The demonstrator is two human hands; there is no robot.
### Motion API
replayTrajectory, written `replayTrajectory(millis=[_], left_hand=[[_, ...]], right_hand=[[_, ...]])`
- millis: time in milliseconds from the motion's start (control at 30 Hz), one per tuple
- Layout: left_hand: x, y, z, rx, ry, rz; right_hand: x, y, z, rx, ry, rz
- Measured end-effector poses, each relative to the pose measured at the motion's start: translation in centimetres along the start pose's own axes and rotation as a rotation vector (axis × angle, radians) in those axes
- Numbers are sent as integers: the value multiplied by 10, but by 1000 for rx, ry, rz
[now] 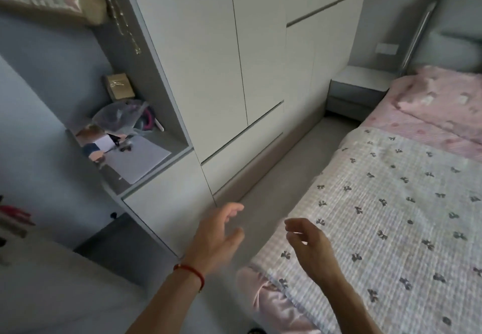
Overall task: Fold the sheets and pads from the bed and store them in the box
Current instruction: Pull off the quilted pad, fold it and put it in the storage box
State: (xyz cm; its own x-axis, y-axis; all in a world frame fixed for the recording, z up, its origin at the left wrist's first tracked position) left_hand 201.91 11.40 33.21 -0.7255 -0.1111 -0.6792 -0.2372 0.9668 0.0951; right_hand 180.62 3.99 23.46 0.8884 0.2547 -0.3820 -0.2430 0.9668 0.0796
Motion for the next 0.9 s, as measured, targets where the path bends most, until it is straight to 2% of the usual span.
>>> replayTrajectory(millis=[233, 300, 367, 533, 667, 800, 900], left_hand=[[-38, -178, -15, 192, -15, 148], [-29, -231, -16, 267, -17, 227], [-18, -261, -17, 311, -36, 272], [1, -344, -24, 481, -88, 514], [15, -413, -40, 533, -52, 599], [60, -471, -68, 544, -104, 703], [121, -529, -89, 535, -189, 775]], right_hand=[[20, -138, 68, 36, 7, -185], [6, -163, 71, 80, 21, -326], [-10, -166, 71, 123, 49, -417], [-22, -169, 66, 311, 95, -694], [-18, -189, 58, 449, 115, -732], [-33, -229, 31, 555, 148, -709], [-72, -280, -29, 643, 151, -684]])
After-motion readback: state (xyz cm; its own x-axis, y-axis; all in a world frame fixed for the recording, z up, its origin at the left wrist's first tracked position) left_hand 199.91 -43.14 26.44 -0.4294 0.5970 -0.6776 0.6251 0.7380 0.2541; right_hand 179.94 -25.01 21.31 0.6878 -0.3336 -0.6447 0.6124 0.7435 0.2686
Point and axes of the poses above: each hand's wrist, its own y-axis away from the middle knuckle, its own x-axis out of the palm, z = x × y, the point moved 9 cm from there along -y, towards the middle knuckle
